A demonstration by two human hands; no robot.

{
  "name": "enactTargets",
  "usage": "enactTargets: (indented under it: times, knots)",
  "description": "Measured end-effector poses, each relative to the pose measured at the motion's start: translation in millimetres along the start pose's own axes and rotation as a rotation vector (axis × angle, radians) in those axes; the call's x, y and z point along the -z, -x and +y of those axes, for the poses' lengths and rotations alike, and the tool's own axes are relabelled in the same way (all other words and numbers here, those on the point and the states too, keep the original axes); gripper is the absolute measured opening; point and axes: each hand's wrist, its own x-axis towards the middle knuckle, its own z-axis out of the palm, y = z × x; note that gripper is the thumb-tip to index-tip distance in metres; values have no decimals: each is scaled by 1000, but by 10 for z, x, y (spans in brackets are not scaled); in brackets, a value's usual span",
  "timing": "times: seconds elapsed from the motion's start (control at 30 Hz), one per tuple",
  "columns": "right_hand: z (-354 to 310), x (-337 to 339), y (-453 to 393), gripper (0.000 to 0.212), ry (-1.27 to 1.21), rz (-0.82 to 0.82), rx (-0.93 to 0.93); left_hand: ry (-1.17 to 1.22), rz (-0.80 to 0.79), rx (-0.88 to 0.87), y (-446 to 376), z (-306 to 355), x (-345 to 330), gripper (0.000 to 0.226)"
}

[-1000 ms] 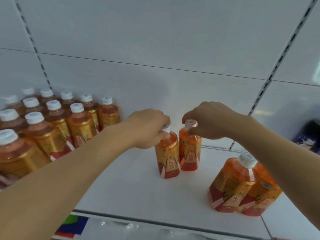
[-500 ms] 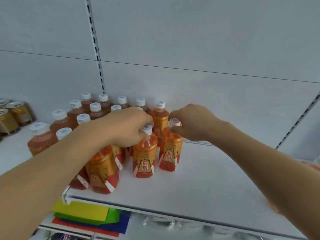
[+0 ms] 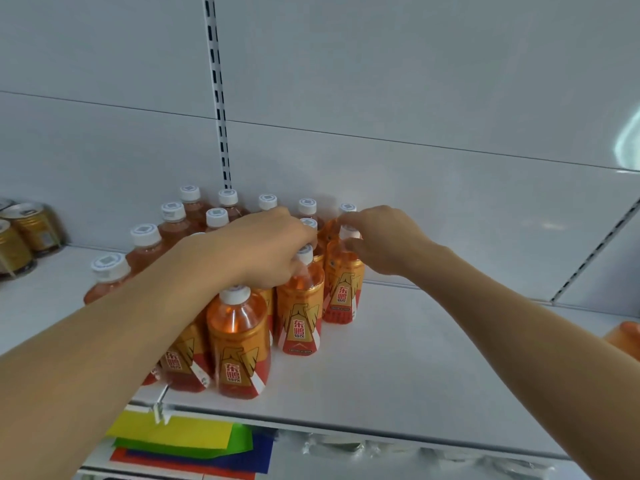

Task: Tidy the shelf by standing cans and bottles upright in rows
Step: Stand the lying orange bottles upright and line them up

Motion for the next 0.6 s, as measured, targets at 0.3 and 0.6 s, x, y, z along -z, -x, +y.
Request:
enactTargets:
  times: [0.3, 0.6]
  knots:
    - [97, -180, 174, 91, 111, 16, 132, -56, -21, -5, -72, 54, -109, 31]
    - [81, -309, 163, 90, 106, 77, 113, -70, -63, 56, -91, 65, -54, 32]
